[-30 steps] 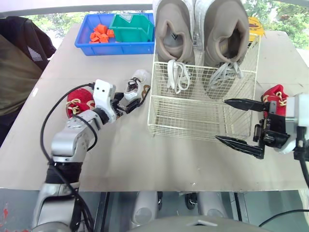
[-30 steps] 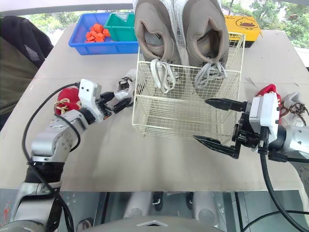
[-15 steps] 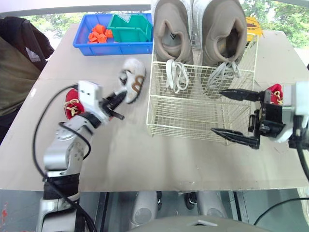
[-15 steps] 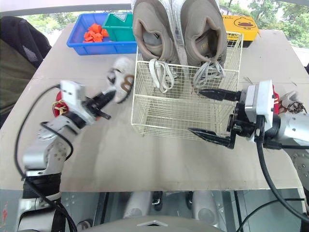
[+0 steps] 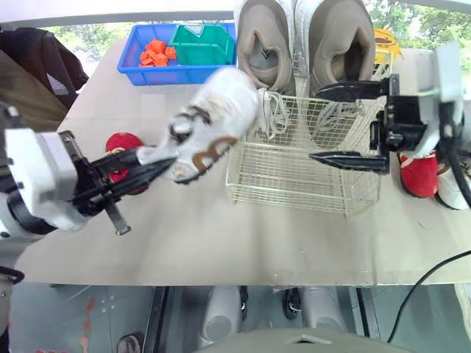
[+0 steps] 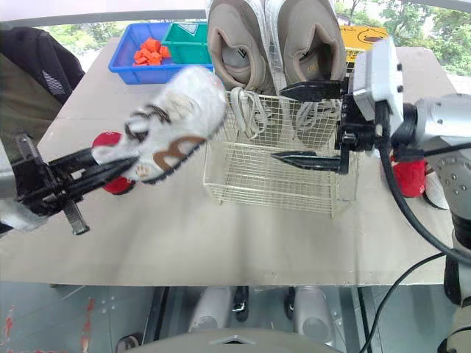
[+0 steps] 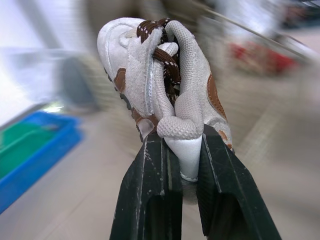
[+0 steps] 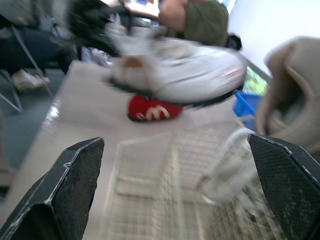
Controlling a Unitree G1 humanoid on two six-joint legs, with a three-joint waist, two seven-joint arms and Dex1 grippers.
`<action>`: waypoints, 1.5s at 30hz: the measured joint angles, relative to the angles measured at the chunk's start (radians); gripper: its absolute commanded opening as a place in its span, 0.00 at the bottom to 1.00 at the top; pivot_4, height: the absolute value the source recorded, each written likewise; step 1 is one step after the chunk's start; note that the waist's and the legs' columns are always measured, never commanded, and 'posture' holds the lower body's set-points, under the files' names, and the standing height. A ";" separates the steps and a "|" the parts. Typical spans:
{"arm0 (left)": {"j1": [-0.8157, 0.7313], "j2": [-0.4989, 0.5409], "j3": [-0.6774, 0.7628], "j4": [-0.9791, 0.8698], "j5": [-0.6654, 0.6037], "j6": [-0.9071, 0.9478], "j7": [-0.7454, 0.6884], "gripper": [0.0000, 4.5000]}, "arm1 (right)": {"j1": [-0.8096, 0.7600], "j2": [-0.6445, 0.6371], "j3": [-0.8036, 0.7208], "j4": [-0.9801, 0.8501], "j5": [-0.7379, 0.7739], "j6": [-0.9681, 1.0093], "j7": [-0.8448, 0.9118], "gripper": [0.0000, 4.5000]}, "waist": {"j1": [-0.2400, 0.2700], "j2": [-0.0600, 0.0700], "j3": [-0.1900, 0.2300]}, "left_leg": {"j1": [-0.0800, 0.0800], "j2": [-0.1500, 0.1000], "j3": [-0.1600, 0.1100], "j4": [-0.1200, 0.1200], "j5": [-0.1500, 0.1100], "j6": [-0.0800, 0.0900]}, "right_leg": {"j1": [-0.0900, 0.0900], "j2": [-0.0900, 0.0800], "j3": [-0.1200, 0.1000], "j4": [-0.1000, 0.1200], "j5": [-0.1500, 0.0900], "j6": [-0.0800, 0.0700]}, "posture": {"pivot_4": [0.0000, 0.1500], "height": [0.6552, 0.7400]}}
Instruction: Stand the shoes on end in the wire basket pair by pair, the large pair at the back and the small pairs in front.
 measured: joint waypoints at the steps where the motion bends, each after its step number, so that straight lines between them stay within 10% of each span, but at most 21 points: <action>1: -0.033 0.022 -0.033 0.020 0.022 -0.032 -0.041 0.03 | -0.032 -0.003 0.019 0.021 -0.007 0.018 0.017 1.00 | 0.000 0.001 0.001 | -0.001 0.000 0.000 0.000 0.000 0.000 | -0.001 0.000 0.000 0.000 0.001 -0.001 | 1.00 1.00; 10: -0.426 0.092 -0.381 0.261 0.203 -0.322 -0.326 0.03 | -0.344 -0.030 0.165 0.135 -0.041 0.219 0.162 1.00 | -0.004 0.004 0.002 | -0.003 -0.001 0.007 -0.001 0.003 -0.004 | -0.005 0.004 0.003 0.000 0.003 0.003 | 1.00 1.00; 20: -0.817 -0.058 -0.658 0.572 0.319 -0.659 -0.596 0.03 | -0.590 0.049 0.480 0.232 -0.124 0.514 0.301 1.00 | -0.005 0.004 0.002 | -0.007 0.000 0.015 0.000 0.003 -0.004 | -0.010 0.005 0.008 0.002 0.004 0.003 | 1.00 1.00; 29: -0.842 -0.096 -0.681 0.641 0.353 -0.755 -0.587 0.03 | -0.614 0.075 0.518 0.262 -0.172 0.573 0.328 0.12 | -0.005 0.004 0.002 | -0.007 0.000 0.015 0.001 0.003 -0.004 | -0.011 0.005 0.008 0.004 0.004 0.003 | 1.00 1.00; 30: -0.841 -0.094 -0.680 0.640 0.353 -0.745 -0.579 0.26 | -0.612 0.078 0.511 0.264 -0.173 0.579 0.323 0.06 | -0.005 0.004 0.002 | -0.007 0.000 0.015 0.001 0.003 -0.004 | -0.011 0.005 0.008 0.004 0.004 0.003 | 1.00 1.00; 34: -0.769 -0.036 -0.599 0.567 0.238 -0.460 -0.419 0.62 | -0.567 0.113 0.395 0.272 -0.132 0.649 0.272 0.05 | -0.010 0.003 0.002 | -0.007 0.002 0.010 0.001 0.003 -0.004 | -0.011 0.005 0.009 0.005 0.004 0.003 | 1.00 1.00; 37: -0.683 0.059 -0.455 0.514 -0.088 0.044 -0.131 0.95 | -0.506 0.211 0.203 0.276 -0.045 0.749 0.176 0.04 | -0.026 0.002 0.002 | -0.007 0.004 0.007 0.001 0.003 -0.004 | -0.012 0.005 0.010 0.008 0.004 0.004 | 1.00 1.00; 45: -0.242 -0.018 -0.098 0.441 -0.587 0.509 0.277 1.00 | -0.358 0.453 -0.038 0.173 0.067 0.851 -0.091 0.04 | -0.048 -0.001 0.003 | -0.004 0.002 0.005 0.000 0.005 -0.008 | -0.014 0.001 0.010 0.019 0.002 0.007 | 1.00 1.00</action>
